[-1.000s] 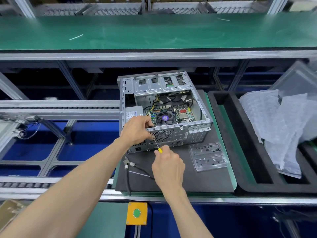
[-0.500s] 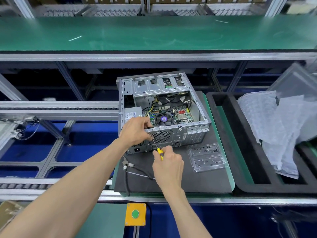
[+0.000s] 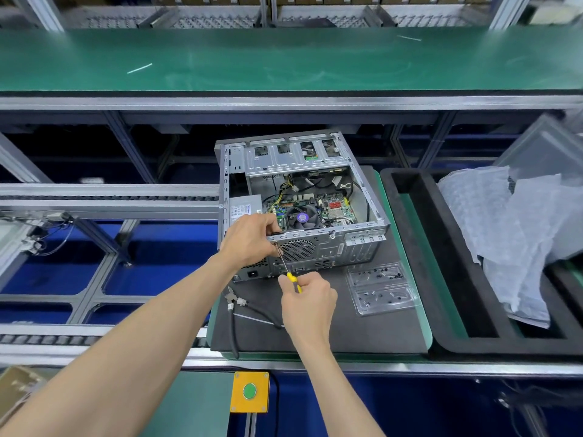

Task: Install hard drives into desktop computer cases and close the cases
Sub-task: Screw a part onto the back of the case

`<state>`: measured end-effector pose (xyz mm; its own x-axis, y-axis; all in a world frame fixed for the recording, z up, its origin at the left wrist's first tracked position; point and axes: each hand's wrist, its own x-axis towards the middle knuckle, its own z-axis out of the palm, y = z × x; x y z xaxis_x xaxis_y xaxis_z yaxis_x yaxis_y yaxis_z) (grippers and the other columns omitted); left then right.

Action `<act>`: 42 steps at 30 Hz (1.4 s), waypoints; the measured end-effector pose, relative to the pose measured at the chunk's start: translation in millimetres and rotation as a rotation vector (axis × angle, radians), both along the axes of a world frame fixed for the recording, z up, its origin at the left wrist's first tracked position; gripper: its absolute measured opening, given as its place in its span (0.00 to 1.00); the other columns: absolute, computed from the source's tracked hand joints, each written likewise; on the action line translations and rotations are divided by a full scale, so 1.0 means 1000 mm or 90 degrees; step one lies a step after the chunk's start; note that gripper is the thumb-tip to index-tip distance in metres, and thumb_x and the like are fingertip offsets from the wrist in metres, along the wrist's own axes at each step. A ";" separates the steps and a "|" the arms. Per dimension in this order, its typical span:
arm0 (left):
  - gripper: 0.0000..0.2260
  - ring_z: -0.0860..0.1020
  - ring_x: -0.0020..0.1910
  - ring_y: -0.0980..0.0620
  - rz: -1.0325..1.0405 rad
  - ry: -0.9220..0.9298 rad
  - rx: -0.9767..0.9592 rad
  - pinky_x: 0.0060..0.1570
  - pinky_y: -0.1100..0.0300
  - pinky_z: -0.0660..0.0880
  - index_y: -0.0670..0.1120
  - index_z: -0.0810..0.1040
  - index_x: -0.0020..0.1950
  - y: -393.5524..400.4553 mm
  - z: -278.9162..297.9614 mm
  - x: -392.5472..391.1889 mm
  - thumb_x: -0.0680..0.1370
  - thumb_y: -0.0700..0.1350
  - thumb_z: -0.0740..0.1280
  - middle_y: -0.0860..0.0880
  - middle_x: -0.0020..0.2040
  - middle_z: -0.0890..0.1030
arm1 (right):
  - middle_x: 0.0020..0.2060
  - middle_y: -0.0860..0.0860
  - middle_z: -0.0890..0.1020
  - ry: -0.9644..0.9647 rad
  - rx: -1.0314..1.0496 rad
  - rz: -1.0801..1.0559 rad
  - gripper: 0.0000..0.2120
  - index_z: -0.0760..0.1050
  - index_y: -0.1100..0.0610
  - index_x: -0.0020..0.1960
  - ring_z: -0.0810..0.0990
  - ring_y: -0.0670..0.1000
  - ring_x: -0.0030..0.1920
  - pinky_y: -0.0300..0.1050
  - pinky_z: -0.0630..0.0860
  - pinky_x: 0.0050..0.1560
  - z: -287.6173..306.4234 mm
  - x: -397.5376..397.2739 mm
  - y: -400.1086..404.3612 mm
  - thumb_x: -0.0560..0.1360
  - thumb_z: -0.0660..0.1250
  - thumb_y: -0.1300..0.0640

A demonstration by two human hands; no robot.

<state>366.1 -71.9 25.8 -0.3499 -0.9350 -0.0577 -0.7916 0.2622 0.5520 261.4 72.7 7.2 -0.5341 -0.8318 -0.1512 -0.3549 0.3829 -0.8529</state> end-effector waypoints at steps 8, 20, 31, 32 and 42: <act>0.20 0.76 0.38 0.50 0.000 -0.004 -0.001 0.39 0.54 0.74 0.55 0.71 0.37 0.000 -0.001 0.000 0.63 0.47 0.83 0.56 0.39 0.79 | 0.26 0.52 0.73 -0.779 0.099 -0.073 0.17 0.76 0.65 0.42 0.61 0.44 0.19 0.36 0.55 0.18 0.006 -0.007 -0.007 0.83 0.63 0.53; 0.19 0.77 0.39 0.50 -0.005 -0.012 -0.005 0.37 0.55 0.73 0.54 0.72 0.38 0.001 0.001 -0.001 0.63 0.46 0.83 0.56 0.38 0.79 | 0.39 0.54 0.82 0.232 -0.027 0.119 0.11 0.76 0.60 0.48 0.78 0.58 0.39 0.47 0.62 0.37 -0.001 0.000 0.004 0.80 0.65 0.51; 0.17 0.78 0.40 0.50 0.007 -0.024 -0.006 0.40 0.51 0.76 0.53 0.74 0.40 0.001 -0.001 0.001 0.62 0.47 0.82 0.56 0.38 0.80 | 0.44 0.55 0.83 0.264 0.031 0.171 0.11 0.74 0.58 0.53 0.80 0.60 0.45 0.49 0.70 0.40 0.010 -0.009 -0.004 0.79 0.66 0.50; 0.17 0.78 0.40 0.50 0.007 -0.024 -0.004 0.40 0.51 0.77 0.53 0.74 0.39 0.000 -0.002 0.001 0.62 0.47 0.82 0.56 0.38 0.80 | 0.45 0.56 0.82 0.347 0.005 0.186 0.11 0.72 0.58 0.54 0.80 0.61 0.46 0.50 0.69 0.40 0.007 -0.006 -0.004 0.80 0.65 0.50; 0.17 0.79 0.38 0.52 0.016 -0.017 -0.020 0.39 0.53 0.77 0.54 0.76 0.39 -0.001 -0.007 -0.001 0.61 0.46 0.84 0.57 0.37 0.81 | 0.28 0.55 0.81 -0.434 0.040 0.000 0.12 0.78 0.62 0.41 0.73 0.50 0.24 0.43 0.70 0.24 0.015 -0.016 -0.008 0.78 0.69 0.55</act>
